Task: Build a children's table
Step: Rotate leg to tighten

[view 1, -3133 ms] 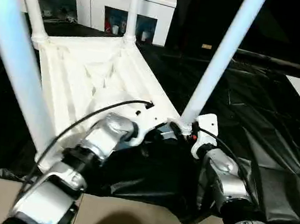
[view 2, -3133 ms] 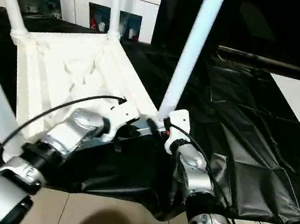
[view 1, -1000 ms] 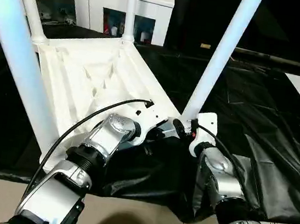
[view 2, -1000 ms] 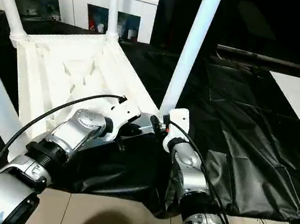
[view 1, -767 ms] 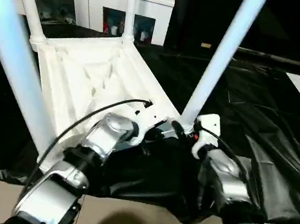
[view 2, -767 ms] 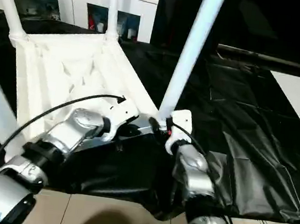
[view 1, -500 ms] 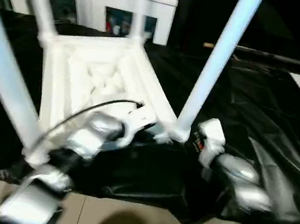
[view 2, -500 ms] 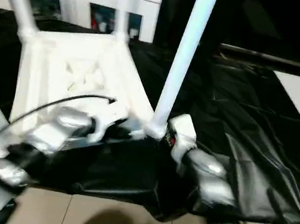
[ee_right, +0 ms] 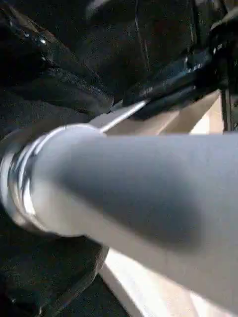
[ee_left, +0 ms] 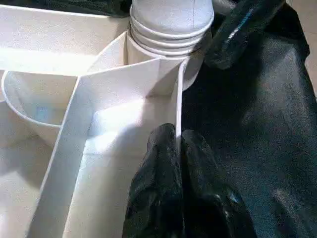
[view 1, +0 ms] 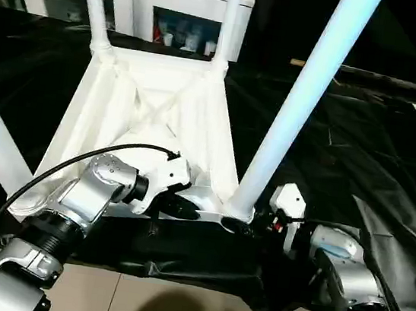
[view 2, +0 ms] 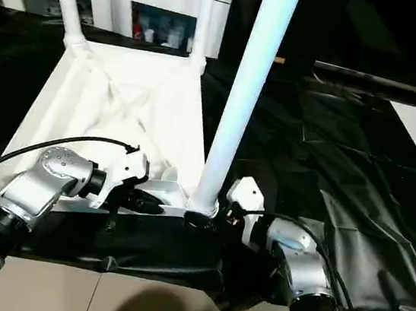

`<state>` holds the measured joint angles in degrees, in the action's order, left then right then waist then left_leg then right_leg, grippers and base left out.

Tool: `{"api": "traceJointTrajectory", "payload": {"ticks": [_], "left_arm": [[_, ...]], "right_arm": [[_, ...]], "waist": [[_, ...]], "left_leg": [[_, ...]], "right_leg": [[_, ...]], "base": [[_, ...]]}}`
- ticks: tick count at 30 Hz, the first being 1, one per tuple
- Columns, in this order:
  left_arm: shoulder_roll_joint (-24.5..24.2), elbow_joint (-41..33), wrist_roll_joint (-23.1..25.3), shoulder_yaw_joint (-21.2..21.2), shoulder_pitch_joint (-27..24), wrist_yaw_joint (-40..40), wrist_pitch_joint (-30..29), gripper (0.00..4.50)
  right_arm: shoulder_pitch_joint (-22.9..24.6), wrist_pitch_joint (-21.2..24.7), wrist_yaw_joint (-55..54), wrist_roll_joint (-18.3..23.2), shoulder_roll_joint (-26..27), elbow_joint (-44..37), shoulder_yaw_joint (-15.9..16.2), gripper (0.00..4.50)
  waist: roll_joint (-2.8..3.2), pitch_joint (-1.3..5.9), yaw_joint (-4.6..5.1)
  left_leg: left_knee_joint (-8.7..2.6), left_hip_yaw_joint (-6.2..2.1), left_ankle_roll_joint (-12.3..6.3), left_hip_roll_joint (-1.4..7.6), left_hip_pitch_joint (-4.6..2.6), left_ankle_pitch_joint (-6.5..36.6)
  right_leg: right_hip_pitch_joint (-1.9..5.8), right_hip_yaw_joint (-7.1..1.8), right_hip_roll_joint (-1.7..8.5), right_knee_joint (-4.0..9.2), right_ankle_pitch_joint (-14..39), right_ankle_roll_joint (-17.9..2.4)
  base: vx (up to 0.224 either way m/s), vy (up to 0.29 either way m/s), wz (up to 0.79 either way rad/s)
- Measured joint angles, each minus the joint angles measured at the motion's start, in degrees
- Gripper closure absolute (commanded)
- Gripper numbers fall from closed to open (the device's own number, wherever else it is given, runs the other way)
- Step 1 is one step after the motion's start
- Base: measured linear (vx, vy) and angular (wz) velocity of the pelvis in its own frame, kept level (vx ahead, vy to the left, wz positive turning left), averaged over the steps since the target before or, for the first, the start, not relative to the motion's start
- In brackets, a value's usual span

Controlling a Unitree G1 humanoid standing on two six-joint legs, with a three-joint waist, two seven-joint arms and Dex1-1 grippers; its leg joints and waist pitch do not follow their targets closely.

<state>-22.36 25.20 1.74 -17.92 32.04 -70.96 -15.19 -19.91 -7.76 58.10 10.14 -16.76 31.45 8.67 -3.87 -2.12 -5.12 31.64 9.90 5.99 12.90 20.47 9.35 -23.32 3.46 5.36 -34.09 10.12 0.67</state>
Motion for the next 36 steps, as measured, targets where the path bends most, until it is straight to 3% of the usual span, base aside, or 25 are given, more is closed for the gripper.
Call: {"api": "traceJointTrajectory", "payload": {"ticks": [6, 8, 21, 28, 32, 36], "left_arm": [[-0.54, -0.54, -0.24, -0.01, -0.23, -1.01, -0.36, 4.5], [-0.58, -0.6, -0.26, 0.0, -0.24, -1.11, -0.49, 4.5], [-0.12, -0.1, -0.17, 0.12, -0.16, -0.08, -0.65, 4.5], [7.7, 7.76, 3.14, 0.92, 4.1, 13.68, -1.08, 4.5], [14.28, 13.7, 4.84, 1.77, 7.66, 24.23, -2.79, 4.5], [18.21, 17.51, 5.64, 1.87, 9.59, 30.27, -2.7, 4.5]], "right_arm": [[0.0, 0.24, 1.19, 0.63, -0.18, 0.09, -0.28, 1.37], [0.0, 0.31, 1.31, 0.75, -0.19, 0.09, -0.27, 1.7], [0.0, 0.29, -0.8, 0.46, 0.49, 0.6, -0.54, 1.83], [-3.04, 0.29, -23.71, -3.07, 7.9, 7.11, -4.88, 1.84], [-6.82, 2.58, -39.67, -5.5, 12.49, 10.79, -6.9, 1.84], [-9.54, 2.57, -46.79, -6.41, 14.07, 14.4, -7.92, 1.84]], "waist": [[-0.03, -0.02, -0.03], [-0.04, -0.02, -0.03], [0.03, 0.02, 0.0], [0.1, 0.05, 0.68], [0.22, 0.08, 0.76], [0.53, 0.26, 0.74]], "left_leg": [[0.02, 0.0, 0.0, 0.0, 0.01, 0.0], [0.02, 0.0, 0.0, -0.01, 0.02, 0.0], [0.1, 0.0, 0.0, -0.01, -0.03, 0.0], [0.12, 0.0, 0.01, -0.09, -0.4, 0.0], [0.15, -0.05, 0.01, -0.14, -0.37, 0.0], [0.17, -0.04, 0.0, -0.46, -0.37, 0.01]], "right_leg": [[0.0, -0.01, 0.0, 0.0, 0.0, 0.0], [0.0, 0.0, 0.0, 0.01, 0.0, 0.0], [0.04, -0.02, 0.0, -0.05, -0.02, -0.03], [0.23, -0.18, 0.0, -0.05, 0.05, 0.17], [0.19, -0.27, 0.01, 0.03, 0.05, 0.18], [0.21, -0.7, 0.0, 0.03, 0.03, 0.22]], "base": [[0.0, 0.0, 0.0], [0.0, 0.0, 0.0], [0.0, 0.0, 0.0], [0.0, 0.0, 0.0], [0.0, 0.0, 0.0], [0.0, 0.0, 0.0]]}}
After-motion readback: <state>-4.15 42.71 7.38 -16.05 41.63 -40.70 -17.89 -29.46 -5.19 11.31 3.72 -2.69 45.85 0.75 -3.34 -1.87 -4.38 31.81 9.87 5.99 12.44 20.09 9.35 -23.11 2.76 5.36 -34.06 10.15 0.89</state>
